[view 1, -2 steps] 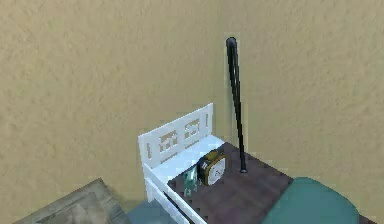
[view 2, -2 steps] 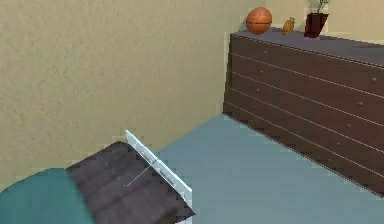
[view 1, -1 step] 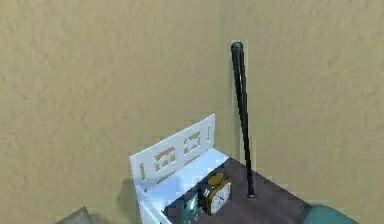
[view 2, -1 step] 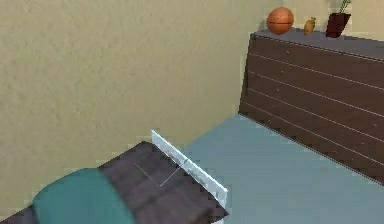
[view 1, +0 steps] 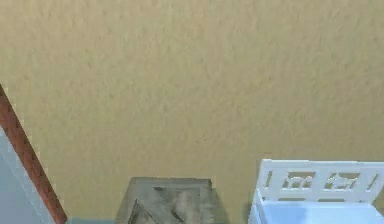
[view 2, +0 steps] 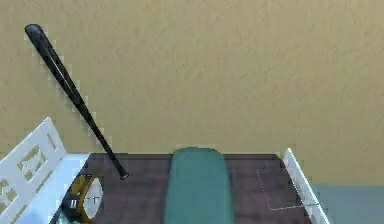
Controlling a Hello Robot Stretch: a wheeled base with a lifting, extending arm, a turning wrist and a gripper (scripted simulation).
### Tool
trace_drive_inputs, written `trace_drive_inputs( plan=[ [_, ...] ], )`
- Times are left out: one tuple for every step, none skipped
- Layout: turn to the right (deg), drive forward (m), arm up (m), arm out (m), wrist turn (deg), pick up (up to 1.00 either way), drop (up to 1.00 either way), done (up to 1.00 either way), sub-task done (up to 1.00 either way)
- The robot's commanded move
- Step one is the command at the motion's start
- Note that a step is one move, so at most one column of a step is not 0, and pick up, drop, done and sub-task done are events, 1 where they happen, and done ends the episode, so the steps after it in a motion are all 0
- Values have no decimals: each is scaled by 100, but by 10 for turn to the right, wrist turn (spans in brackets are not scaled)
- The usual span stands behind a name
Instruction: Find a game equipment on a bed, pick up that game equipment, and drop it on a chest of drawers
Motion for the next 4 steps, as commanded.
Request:
trace_drive_inputs(
  plan=[
    [-390,0,0,0,0,0,0,0,0],
    [0,0,50,0,0,0,0,0,0],
    [0,0,0,36,0,0,0,0,0],
    [0,0,0,0,450,0,0,0,0]
  ],
)
